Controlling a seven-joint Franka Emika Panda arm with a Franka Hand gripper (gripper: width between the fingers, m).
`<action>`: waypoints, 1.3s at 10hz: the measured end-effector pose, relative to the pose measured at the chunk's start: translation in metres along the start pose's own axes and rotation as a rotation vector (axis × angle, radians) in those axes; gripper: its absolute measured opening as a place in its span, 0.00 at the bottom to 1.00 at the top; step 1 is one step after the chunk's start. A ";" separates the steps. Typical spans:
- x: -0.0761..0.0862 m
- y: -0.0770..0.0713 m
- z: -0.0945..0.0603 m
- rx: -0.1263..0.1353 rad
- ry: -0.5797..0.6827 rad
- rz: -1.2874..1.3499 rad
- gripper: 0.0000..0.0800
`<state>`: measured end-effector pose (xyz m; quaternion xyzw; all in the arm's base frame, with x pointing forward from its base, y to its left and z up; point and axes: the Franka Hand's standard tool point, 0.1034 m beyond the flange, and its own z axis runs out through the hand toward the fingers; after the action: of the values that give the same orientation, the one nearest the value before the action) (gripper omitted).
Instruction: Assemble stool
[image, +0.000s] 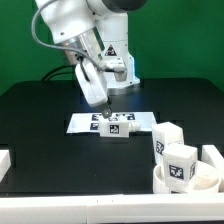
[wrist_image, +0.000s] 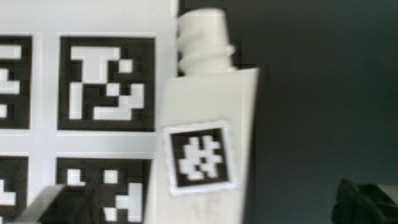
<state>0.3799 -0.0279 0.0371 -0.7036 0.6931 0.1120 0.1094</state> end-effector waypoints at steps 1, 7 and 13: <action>0.004 0.001 0.006 -0.010 0.014 0.000 0.81; -0.004 0.001 0.031 -0.059 0.058 -0.018 0.67; -0.007 -0.022 0.011 -0.093 0.012 -0.688 0.40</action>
Offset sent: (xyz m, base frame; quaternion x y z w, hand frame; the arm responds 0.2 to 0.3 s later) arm 0.0161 0.0125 -0.0260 -0.0374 0.0571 -0.0190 0.9975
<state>0.4016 -0.0178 0.0288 -0.9009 0.4101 0.0958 0.1046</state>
